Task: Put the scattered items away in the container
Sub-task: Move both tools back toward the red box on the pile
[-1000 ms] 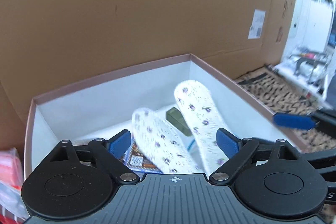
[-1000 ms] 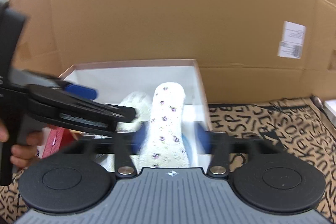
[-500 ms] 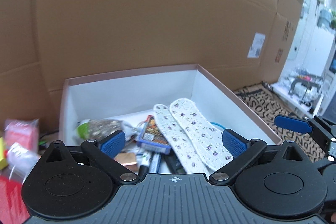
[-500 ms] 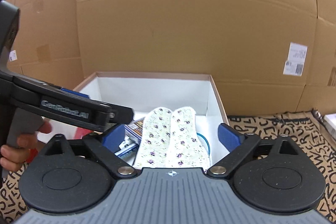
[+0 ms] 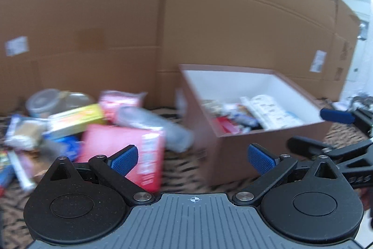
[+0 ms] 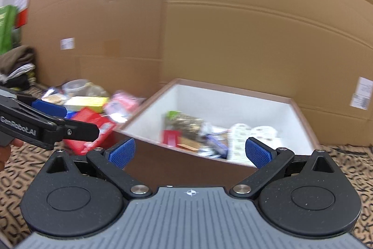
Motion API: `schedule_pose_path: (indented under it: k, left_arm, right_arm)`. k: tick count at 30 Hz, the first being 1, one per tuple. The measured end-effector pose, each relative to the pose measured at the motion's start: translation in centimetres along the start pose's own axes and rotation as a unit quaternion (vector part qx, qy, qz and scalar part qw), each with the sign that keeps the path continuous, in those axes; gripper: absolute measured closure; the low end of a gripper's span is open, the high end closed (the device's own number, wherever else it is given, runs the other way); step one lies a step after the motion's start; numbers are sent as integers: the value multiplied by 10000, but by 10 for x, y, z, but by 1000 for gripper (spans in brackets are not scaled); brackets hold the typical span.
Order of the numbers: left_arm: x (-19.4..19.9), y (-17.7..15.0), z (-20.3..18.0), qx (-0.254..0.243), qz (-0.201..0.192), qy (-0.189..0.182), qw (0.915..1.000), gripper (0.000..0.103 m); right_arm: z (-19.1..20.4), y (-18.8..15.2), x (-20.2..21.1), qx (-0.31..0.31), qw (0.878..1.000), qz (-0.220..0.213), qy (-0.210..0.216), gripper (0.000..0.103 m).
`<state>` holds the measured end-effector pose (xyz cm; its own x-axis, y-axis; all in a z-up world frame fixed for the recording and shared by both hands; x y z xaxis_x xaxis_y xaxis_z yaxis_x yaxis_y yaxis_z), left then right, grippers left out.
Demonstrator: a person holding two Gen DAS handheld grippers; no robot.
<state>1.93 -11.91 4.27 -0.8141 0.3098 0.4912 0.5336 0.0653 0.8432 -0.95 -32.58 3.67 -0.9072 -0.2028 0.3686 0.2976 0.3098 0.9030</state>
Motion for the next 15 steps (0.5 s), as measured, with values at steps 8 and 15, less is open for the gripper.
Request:
schedule_pose_path:
  k: [8,15]
  left_arm:
    - [22,-25,71,104,0,547,9984,0]
    - [4,-32,120,397,258,604,9971,0]
  right_arm:
    - [75,-6,0,264,9966,-52,780,2]
    - [121,-21,-28,404,9936,363,990,2]
Point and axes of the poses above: each gripper's, at about its wrist camera, not at the fingertips, and x roughly against the way its jaws point, z to its left, y to its top, the point moved 1 cm from there along -x, roughly the way its jaws point, and after that the axes turned 9 degrees about x, right-handed, at the moved point
